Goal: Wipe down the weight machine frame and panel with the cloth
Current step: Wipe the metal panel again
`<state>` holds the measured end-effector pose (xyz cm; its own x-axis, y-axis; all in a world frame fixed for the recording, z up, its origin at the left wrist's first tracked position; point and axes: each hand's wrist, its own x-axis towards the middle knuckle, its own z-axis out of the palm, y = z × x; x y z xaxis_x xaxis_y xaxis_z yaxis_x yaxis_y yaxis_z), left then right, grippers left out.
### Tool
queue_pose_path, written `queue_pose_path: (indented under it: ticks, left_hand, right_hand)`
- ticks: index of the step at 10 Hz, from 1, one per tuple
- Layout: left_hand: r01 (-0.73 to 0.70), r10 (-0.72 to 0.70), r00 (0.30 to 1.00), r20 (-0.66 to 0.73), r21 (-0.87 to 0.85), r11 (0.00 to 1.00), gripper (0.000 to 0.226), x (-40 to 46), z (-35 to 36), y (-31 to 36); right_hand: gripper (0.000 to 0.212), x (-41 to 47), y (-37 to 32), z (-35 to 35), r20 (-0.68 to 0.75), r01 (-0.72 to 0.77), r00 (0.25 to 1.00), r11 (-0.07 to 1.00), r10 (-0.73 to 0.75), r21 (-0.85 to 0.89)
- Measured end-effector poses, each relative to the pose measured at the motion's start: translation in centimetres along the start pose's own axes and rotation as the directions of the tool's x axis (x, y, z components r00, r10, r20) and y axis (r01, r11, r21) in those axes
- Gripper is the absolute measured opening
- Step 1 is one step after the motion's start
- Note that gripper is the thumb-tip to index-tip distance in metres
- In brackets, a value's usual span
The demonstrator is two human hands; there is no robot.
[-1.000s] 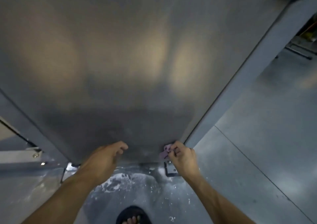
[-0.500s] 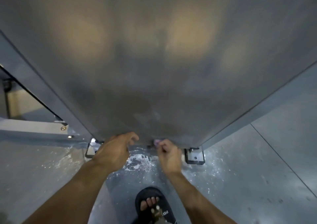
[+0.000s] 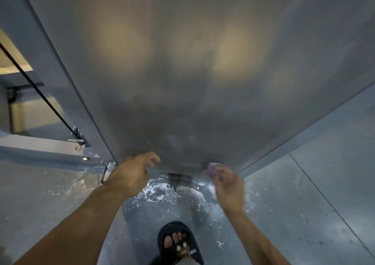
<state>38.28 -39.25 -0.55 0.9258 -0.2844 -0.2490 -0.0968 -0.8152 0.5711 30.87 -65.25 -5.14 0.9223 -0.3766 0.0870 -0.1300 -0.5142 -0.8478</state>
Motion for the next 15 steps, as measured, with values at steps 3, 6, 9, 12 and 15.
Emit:
queue_pose_path:
  ticks: [3,6,9,12,15]
  left_hand:
    - [-0.037,0.037,0.999,-0.037,-0.015,0.999,0.043,-0.1,-0.6,0.1]
    - [0.079,-0.076,0.997,0.034,-0.116,0.990,0.069,-1.4,-0.8,-2.7]
    - [0.085,-0.083,0.996,0.023,-0.059,0.995,0.048,-2.0,-1.6,-3.2]
    - [0.274,-0.271,0.962,0.043,-0.096,0.957,0.042,-3.2,-2.6,-5.9]
    - [0.324,-0.324,0.946,-0.017,-0.036,0.946,0.033,-5.0,-3.1,-8.6]
  right_hand:
    - [0.021,1.5,-0.7,5.1,0.376,0.194,0.911,0.980,-0.168,-0.032]
    - [0.018,1.5,1.0,-7.3,-0.064,0.145,0.983,0.940,-0.173,-0.310]
    - [0.020,1.4,11.9,1.7,0.091,-0.109,0.987,0.972,0.130,-0.208]
    - [0.019,0.5,4.3,15.3,0.331,0.111,0.942,0.983,-0.057,-0.147]
    - [0.025,-1.3,-3.4,23.5,0.450,0.018,0.892,0.997,-0.050,0.073]
